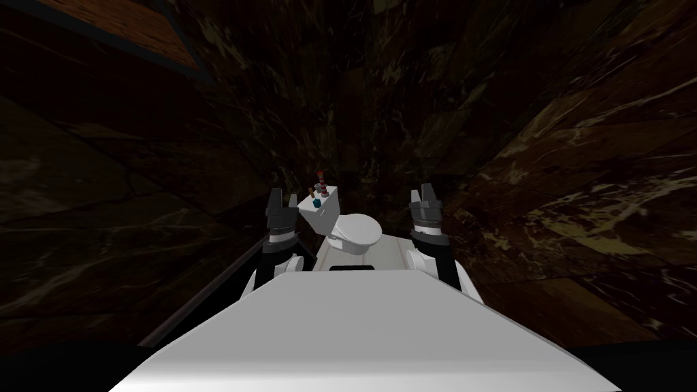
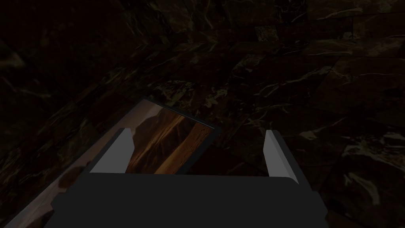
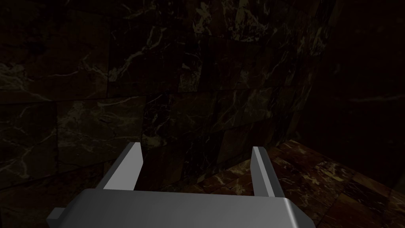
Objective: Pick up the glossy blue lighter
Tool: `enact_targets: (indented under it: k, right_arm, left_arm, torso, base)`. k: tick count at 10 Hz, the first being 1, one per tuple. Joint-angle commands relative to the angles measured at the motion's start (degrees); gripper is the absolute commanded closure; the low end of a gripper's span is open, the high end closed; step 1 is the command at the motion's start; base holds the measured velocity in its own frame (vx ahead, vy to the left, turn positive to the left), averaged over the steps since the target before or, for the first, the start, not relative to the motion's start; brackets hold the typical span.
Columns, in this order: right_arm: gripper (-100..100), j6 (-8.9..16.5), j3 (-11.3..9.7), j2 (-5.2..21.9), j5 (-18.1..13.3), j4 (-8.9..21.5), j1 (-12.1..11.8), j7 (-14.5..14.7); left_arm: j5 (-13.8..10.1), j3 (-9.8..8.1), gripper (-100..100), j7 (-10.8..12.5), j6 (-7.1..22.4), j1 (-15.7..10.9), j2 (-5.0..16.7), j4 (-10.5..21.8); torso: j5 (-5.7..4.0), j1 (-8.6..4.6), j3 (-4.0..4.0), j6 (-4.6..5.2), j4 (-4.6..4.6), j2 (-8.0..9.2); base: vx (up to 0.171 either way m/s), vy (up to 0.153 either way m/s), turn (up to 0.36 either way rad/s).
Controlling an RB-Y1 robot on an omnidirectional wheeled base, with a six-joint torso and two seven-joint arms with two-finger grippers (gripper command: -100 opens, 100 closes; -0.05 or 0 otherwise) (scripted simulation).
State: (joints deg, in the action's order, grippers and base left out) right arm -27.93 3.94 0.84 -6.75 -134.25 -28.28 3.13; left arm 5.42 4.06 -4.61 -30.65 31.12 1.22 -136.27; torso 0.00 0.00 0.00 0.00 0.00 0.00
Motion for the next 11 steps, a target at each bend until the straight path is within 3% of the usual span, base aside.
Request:
enact_targets:
  k: [1,11]
  right_arm:
    - [0,0.00,0.00,0.00,0.00,0.00,0.00,0.00]
    - [0,0.00,0.00,0.00,0.00,0.00,0.00,0.00]
  left_arm:
    - [0.76,0.40,-100,-0.28,0.59,0.29,2.60,1.13]
    - [7.99,3.41,-100,-3.55,6.09,2.85,14.64,11.53]
  torso:
    - [0.00,0.00,0.00,0.00,0.00,0.00]
    - [0.03,0.14,0.01,0.00,0.00,0.01]
  base:
    - [-0.007,0.010,0.001]
    - [-0.009,0.024,-0.003]
